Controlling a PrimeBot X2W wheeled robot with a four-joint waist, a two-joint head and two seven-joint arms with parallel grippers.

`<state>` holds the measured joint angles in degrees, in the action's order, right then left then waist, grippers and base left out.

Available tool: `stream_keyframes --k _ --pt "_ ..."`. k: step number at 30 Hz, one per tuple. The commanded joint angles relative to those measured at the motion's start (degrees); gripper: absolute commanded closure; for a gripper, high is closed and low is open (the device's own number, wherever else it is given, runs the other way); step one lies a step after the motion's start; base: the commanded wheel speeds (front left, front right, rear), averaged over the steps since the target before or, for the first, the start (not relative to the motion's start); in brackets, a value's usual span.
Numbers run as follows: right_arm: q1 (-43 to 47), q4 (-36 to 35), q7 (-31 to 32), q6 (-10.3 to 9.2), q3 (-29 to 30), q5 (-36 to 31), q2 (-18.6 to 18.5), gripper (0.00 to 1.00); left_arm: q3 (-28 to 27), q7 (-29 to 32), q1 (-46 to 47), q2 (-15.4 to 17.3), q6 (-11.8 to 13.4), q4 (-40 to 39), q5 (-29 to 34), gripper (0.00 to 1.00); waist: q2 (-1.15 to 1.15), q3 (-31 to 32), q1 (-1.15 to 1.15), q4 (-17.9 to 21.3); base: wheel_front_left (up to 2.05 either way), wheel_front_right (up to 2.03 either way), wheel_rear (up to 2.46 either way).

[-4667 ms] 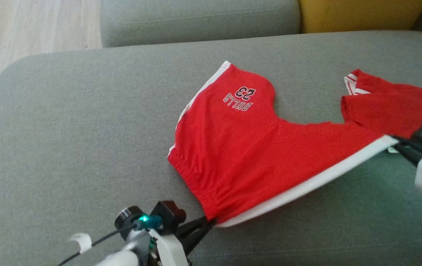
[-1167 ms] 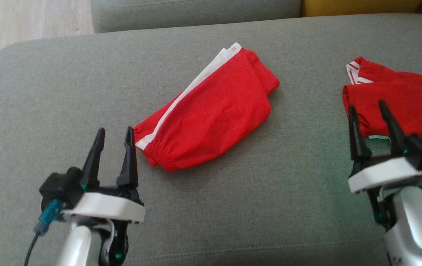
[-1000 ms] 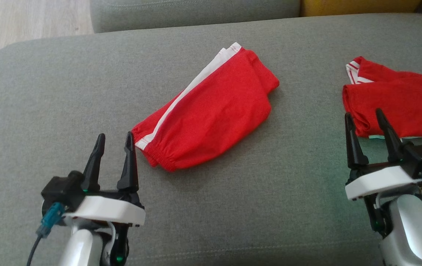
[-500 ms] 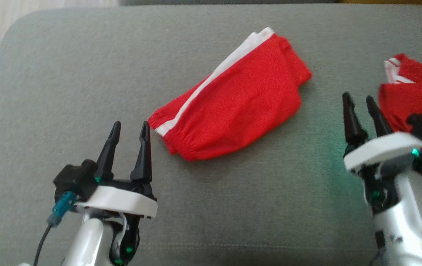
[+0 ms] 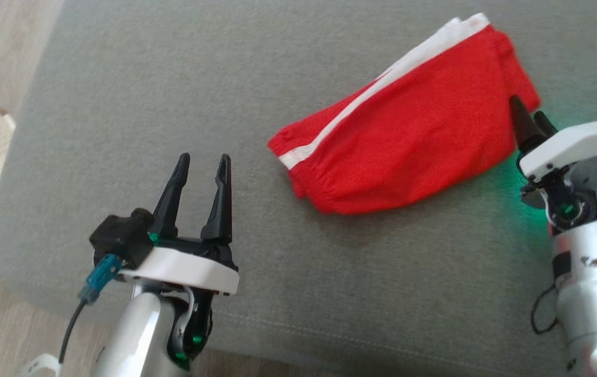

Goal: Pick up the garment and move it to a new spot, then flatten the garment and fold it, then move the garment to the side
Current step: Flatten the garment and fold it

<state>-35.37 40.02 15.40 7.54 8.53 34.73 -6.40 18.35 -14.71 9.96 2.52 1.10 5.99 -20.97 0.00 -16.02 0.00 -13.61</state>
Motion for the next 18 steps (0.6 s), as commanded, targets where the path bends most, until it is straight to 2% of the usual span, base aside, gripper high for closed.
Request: stream_keyframes --k 1,8,16,17,18 --pt "-2.9 -0.22 0.64 -0.05 -0.32 -0.93 -0.46 0.0 -1.23 -0.29 2.3 0.36 0.49 -2.13 -0.39 0.0 0.0 -1.47 0.0 -1.95 0.0 0.0 0.0" --pt "-8.39 7.61 3.21 -0.05 1.65 -4.54 -0.93 0.0 -0.22 -0.29 3.0 0.36 0.87 -2.44 -1.13 0.0 0.0 -2.77 0.0 -4.13 0.0 0.0 0.0" --pt "-12.71 14.12 4.17 -0.05 1.09 -8.19 -0.39 0.0 0.97 -0.29 3.69 0.36 1.26 -2.75 -1.72 0.0 0.0 -3.69 0.0 -5.48 0.0 0.0 0.0" --pt "-13.08 14.54 4.35 -0.05 0.62 -8.39 -0.22 0.07 1.07 -0.29 3.79 0.36 1.34 -2.78 -1.81 0.0 0.0 -3.76 0.0 -5.57 0.0 0.0 0.0" --pt "-13.39 14.86 4.37 -0.05 0.22 -8.51 -0.09 0.56 1.14 -0.29 3.86 0.36 1.42 -2.81 -1.88 0.0 0.0 -3.81 0.0 -5.62 0.0 0.0 0.0"
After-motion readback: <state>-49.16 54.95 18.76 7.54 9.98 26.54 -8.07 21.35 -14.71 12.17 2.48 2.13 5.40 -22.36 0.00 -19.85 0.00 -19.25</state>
